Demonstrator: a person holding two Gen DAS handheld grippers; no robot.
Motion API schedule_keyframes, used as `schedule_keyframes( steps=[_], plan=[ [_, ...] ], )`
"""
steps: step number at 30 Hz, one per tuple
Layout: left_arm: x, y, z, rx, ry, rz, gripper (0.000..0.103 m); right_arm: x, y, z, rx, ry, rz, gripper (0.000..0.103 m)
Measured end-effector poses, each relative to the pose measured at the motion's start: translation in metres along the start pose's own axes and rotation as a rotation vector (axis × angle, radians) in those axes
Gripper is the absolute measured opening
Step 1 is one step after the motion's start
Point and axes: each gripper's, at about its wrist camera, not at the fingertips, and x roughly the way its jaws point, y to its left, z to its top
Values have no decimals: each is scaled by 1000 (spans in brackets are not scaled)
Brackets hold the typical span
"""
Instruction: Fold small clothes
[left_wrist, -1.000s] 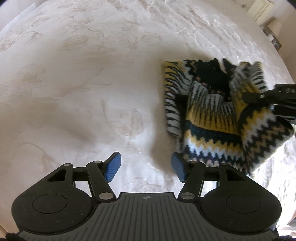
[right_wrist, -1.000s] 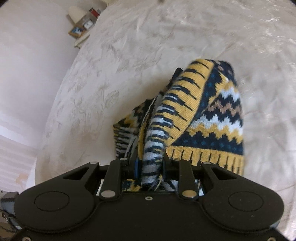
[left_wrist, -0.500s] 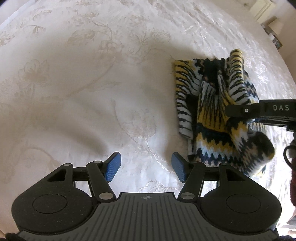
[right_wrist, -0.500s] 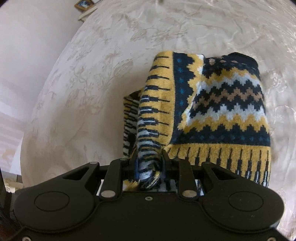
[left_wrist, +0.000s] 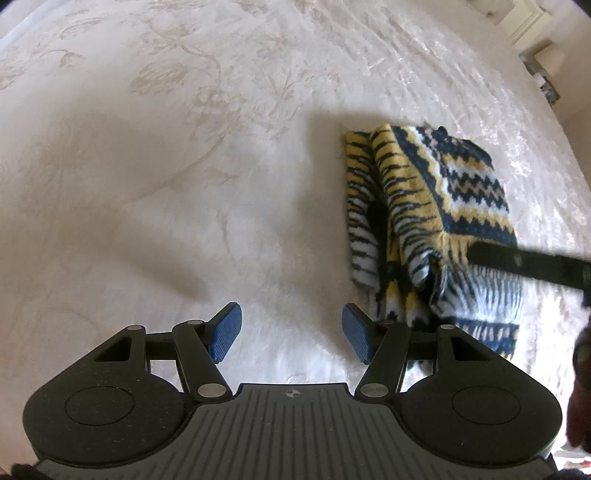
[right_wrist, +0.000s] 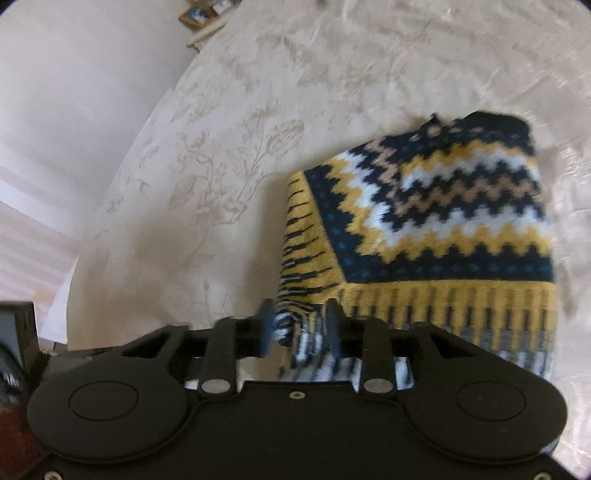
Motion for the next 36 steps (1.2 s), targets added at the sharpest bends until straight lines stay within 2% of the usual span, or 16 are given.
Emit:
schedule_keyframes(
  steps=[4,6,10,12,13,20,25,28,30,32,33,34,35,36],
  plan=[
    [1,-10,15,11,-6,-36,59,-17,-1,-14,-94,-24,-68,56],
    [2,-18,24,15,-8,-58,59,-22,3,-23,-159,-23,-102,65],
    [9,-34,44,2,-5,-120,59,-28,17,-50,-333,-34,-179,69],
    [13,-41,53,-13,-2,-154,59,-28,25,-64,-421,-51,-220,80],
    [16,-45,58,-19,2,-169,59,-27,30,-72,-460,-58,-233,82],
    [46,-63,81,-9,67,-181,59,-6,61,-103,-716,-83,-354,83],
    [63,-63,87,-39,100,-198,58,4,71,-109,-815,-91,-375,81],
    [71,-60,89,-87,115,-240,58,10,73,-111,-842,-85,-382,75],
    [75,-59,89,-100,122,-249,56,14,71,-110,-837,-66,-370,67],
    [77,-59,88,-102,122,-254,39,16,70,-111,-842,-62,-374,66],
    [77,-59,87,-100,119,-249,39,16,70,-113,-851,-64,-377,65],
    [77,-58,88,-99,111,-248,33,16,70,-114,-861,-65,-376,65],
    [77,-57,87,-98,99,-248,22,16,70,-115,-867,-60,-367,60],
    [77,-57,87,-101,93,-249,20,16,69,-116,-864,-54,-351,49]
  ],
)
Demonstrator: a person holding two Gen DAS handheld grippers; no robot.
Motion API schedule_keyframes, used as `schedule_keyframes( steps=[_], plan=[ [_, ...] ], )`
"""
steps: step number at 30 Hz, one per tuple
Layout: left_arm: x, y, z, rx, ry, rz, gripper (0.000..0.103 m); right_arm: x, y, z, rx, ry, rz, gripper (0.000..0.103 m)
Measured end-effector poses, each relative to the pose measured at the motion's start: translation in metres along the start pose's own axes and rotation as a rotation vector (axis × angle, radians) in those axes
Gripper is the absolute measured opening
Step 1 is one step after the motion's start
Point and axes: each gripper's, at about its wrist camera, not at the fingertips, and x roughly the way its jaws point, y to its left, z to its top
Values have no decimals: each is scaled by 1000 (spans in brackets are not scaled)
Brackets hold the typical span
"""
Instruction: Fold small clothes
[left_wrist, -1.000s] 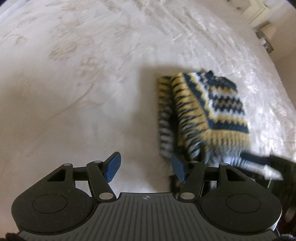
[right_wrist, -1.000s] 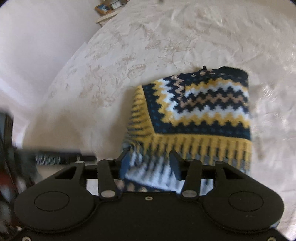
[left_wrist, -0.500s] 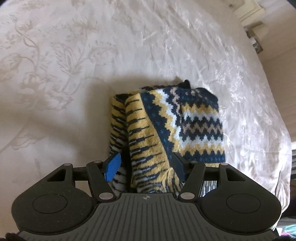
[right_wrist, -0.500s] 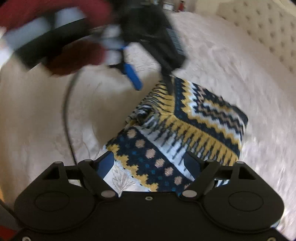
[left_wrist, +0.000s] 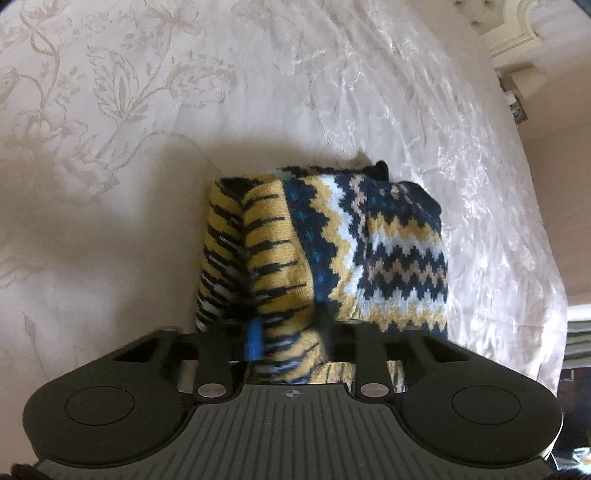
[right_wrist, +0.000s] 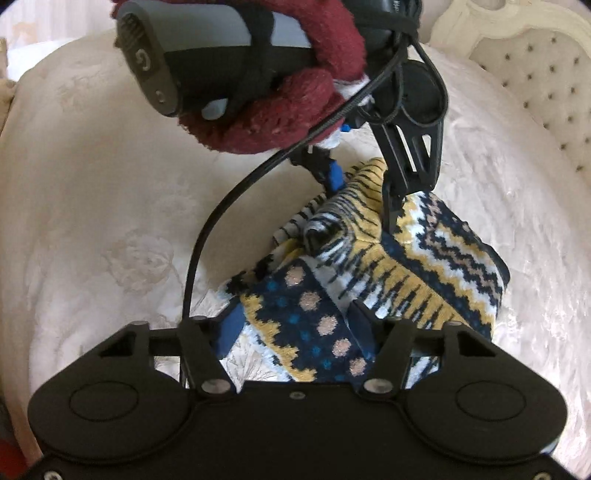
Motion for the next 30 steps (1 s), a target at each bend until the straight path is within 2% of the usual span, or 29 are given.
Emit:
schedule_keyframes(
  steps=[3,5,8,10,12,14,17,19,21,23,26,29,30],
  plan=[
    [-5,1,-1,4,-26,-2,14,-2,-7,0,76,3,55,29],
    [-16,-6,-3,62,-66,21,7,-1,-22,-1,195,3,105,18],
    [-38,-14,-7,125,-127,22,7,-16,-38,0,309,-45,156,15],
    [-48,-15,-9,154,-151,26,7,-28,-43,3,339,-85,199,15],
    [-47,-10,-9,159,-146,61,7,-28,-43,5,353,-88,223,15],
    [-35,-2,-7,152,-119,100,8,-14,-41,5,367,-54,251,16],
    [-19,8,-6,130,-75,136,13,13,-34,1,374,22,262,27],
    [-24,8,-8,120,-97,133,13,19,-36,-3,401,48,269,36],
    [-35,5,-11,137,-139,143,17,12,-43,-7,441,27,276,54],
    [-46,-4,-16,189,-181,172,19,3,-56,-16,490,0,286,63],
    [-62,-17,-22,248,-230,171,25,-12,-63,-27,567,-14,286,65],
    [-66,-35,-32,301,-250,152,29,-19,-79,-37,662,-27,282,80],
    [-65,-41,-36,321,-249,144,31,-20,-87,-40,696,-30,278,80]
  ],
)
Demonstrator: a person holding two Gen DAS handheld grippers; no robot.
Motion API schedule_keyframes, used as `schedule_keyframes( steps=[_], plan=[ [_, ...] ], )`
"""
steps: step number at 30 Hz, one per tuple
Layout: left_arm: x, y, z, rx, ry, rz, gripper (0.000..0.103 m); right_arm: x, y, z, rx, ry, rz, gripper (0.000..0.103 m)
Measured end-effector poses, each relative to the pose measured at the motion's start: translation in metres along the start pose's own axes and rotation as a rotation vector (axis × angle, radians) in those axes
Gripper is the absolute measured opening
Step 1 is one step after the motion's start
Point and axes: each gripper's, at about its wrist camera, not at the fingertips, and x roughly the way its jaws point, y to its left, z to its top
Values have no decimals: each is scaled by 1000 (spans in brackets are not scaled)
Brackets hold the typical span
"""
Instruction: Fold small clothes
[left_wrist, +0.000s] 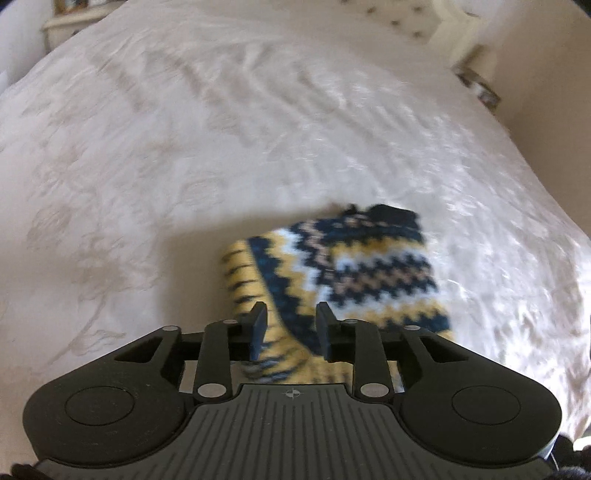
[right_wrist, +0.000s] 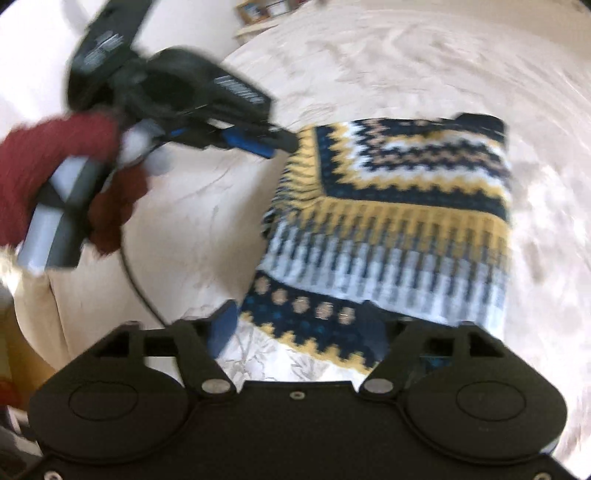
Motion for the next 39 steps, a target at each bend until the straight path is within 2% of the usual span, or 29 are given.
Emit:
schedule_keyframes(
  steps=[1,5,8,12,15,25,29,39],
  plan=[
    [1,-8,-2,20,4,-12,34,-4,-7,0,39,-11,-12,80],
    [10,-31,-17,68,37,-42,34,-10,-38,4,147,-32,-79,86],
    [21,-40,-31,86,75,-50,34,-17,-59,4,231,-43,-123,87],
    [38,-35,-53,107,146,-7,34,-27,-84,7,317,-61,-160,88],
    [44,-27,-62,106,153,-7,34,-28,-99,13,364,-65,-174,88],
    [50,-30,-57,93,190,15,34,2,-130,61,372,-49,-203,88],
    [51,-31,-56,95,197,20,34,15,-135,80,365,-47,-205,92],
    [55,-31,-53,90,211,20,34,44,-152,106,383,-1,-243,92]
  ],
)
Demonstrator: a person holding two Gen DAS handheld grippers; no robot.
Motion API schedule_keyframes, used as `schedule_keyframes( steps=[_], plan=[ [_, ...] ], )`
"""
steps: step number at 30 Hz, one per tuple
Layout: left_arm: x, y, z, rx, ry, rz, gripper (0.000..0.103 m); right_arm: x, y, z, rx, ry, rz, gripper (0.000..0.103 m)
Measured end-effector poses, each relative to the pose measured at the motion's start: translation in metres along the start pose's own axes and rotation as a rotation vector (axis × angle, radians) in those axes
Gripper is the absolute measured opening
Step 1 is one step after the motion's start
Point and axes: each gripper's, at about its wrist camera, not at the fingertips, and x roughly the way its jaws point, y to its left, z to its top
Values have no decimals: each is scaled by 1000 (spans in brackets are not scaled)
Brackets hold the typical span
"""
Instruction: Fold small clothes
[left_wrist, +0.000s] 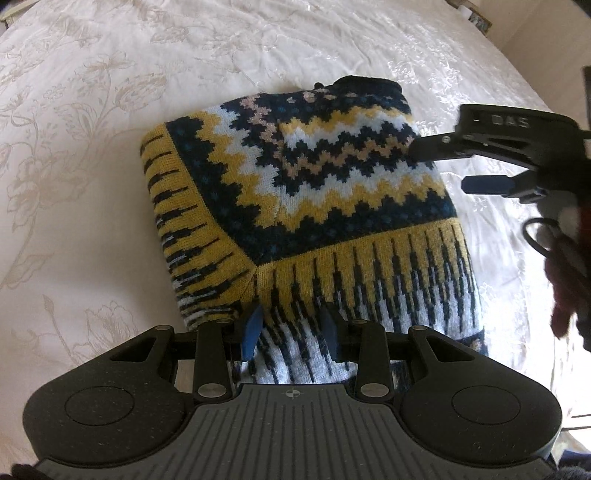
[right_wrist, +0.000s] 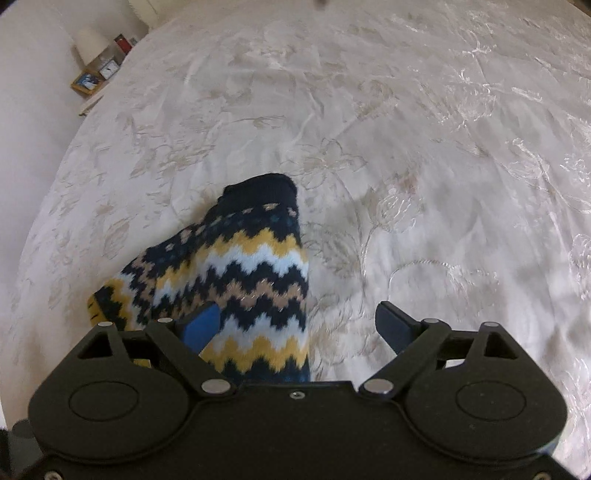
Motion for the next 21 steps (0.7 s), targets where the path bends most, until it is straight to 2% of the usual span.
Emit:
schedule_keyframes(
  steps=[11,16,21],
  plan=[
    [-1,-3,1,10,2,8,35,46,1,12,-30,97,-101,102],
    [0,-4,0,-1,-5,8,36,61,4,13,-51,122,-119,102],
    [-21,6,-9,-74,-83,-31,39,61,0,12,-38,114,-83,103]
  ],
)
